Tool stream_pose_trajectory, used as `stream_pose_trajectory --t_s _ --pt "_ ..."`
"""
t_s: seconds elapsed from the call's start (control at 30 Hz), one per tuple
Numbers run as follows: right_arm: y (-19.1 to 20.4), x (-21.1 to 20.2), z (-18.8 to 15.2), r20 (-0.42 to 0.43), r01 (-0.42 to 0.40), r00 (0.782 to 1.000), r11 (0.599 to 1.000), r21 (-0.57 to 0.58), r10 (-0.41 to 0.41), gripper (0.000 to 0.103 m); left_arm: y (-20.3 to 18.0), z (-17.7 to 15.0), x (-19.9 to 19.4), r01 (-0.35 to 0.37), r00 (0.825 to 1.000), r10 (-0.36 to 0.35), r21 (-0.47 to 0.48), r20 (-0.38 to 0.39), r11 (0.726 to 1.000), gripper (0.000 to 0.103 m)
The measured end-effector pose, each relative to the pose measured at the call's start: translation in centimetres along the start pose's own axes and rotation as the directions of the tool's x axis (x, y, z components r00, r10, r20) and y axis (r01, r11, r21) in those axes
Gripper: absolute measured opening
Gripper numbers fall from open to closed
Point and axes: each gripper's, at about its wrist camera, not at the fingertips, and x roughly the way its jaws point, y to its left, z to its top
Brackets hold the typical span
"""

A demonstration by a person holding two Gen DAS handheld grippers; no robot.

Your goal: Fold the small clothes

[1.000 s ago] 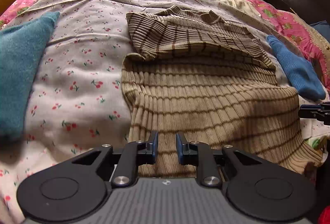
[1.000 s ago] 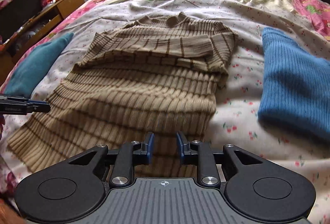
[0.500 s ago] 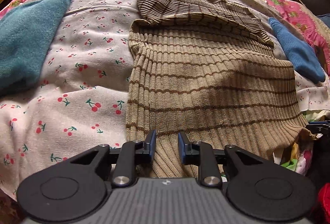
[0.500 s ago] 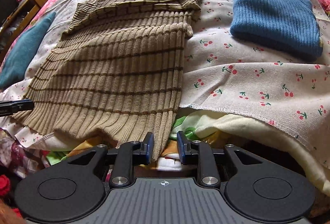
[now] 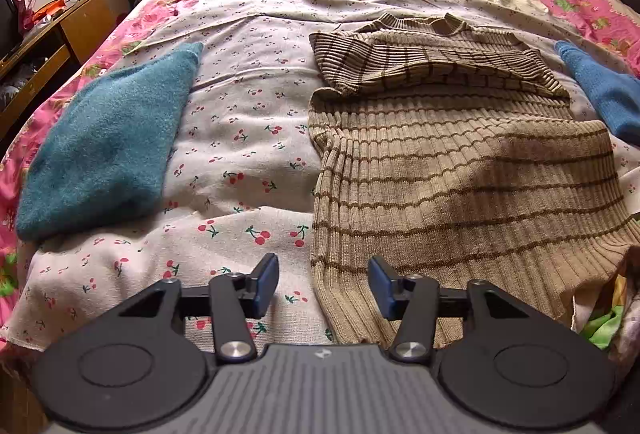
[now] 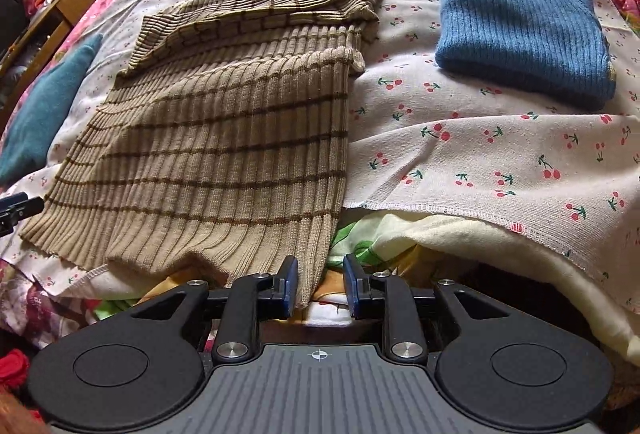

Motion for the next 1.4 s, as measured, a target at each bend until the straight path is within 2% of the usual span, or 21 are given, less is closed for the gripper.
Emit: stream_pose_trajectory --t_s 0.1,0.17,0.23,0.27,0.33,0.4,0.6,0.7,0.73,0.83,0.9,1.0,1.1,1.23,1.33,1.4 --pt "0.0 0.1 0.1 -0.005 0.005 1.000 1.000 -0.002 -0.005 0.025 0.4 -0.2 1.4 0.085 0.993 -0.090 -0.056 -0.081 0.995 0.061" --pt "0.0 -0.1 0.2 -0.007 0.011 1.000 1.000 -0.011 -0.011 0.025 -0.1 -0.3 1.5 0.112 0.989 -0.117 -0.058 -0.088 0.992 0.053" --pt "-0.1 -0.4 0.2 -0.006 0.019 1.000 1.000 -0.008 -0.019 0.025 -0.2 -0.1 1.7 0.149 0.981 -0.156 -0.070 -0.114 0.986 0.030" --pt "-0.3 -0.5 0.3 -0.008 0.017 1.000 1.000 0.001 -0.017 0.025 -0.2 -0.1 1.9 0.180 0.972 -0.191 -0.086 -0.134 0.980 0.025" --pt "-0.9 -0.3 0.6 -0.029 -0.023 0.999 0.998 0.052 0.025 0.025 -0.1 -0.1 2.2 0.218 0.960 -0.235 -0.117 -0.155 0.969 0.023" --pt "-1.5 0.3 0.8 -0.055 -0.073 0.995 0.991 0.109 0.080 0.026 -0.1 -0.1 2.3 0.225 0.957 -0.243 -0.123 -0.160 0.967 0.023" --pt "-1.4 2.2 1.2 -0.102 -0.135 0.984 0.983 0.126 0.148 0.026 0.7 -0.3 2.6 0.278 0.937 -0.312 -0.206 -0.159 0.938 0.021" --pt "-2.1 2.2 1.5 -0.076 -0.197 0.974 0.960 0.198 0.215 0.008 1.3 -0.2 2.9 0.317 0.920 -0.363 -0.263 -0.148 0.911 0.020" --pt "-2.4 2.0 1.6 -0.056 -0.228 0.968 0.947 0.225 0.247 0.007 1.4 -0.1 3.0 0.336 0.912 -0.386 -0.287 -0.139 0.897 0.020" --pt "-3.1 1.0 2.1 0.069 -0.359 0.932 0.877 0.320 0.356 0.006 2.4 0.7 3.1 0.431 0.872 -0.486 -0.386 -0.053 0.816 0.020" --pt "-3.5 0.3 3.2 0.152 -0.418 0.909 0.838 0.352 0.389 0.006 2.6 1.8 3.3 0.456 0.864 -0.504 -0.416 -0.007 0.787 0.020" --pt "-3.6 -0.5 5.8 0.263 -0.465 0.881 0.818 0.338 0.392 0.005 2.4 4.7 3.6 0.469 0.872 -0.488 -0.364 0.045 0.805 0.020" --pt "-3.9 -0.7 9.8 0.356 -0.502 0.850 0.803 0.321 0.388 0.005 2.7 8.5 4.3 0.503 0.861 -0.495 -0.338 0.117 0.796 0.020" --pt "-4.4 -0.1 15.7 0.468 -0.515 0.812 0.805 0.294 0.349 0.005 3.6 14.5 5.7 0.523 0.850 -0.464 -0.292 0.250 0.801 0.020" --pt "-4.7 1.4 19.9 0.517 -0.502 0.800 0.812 0.296 0.306 0.005 4.1 18.6 7.8 0.517 0.844 -0.428 -0.274 0.323 0.811 0.020" --pt "-5.2 2.7 22.2 0.531 -0.475 0.805 0.825 0.306 0.266 0.005 4.3 20.8 9.9 0.501 0.849 -0.403 -0.277 0.342 0.820 0.020"
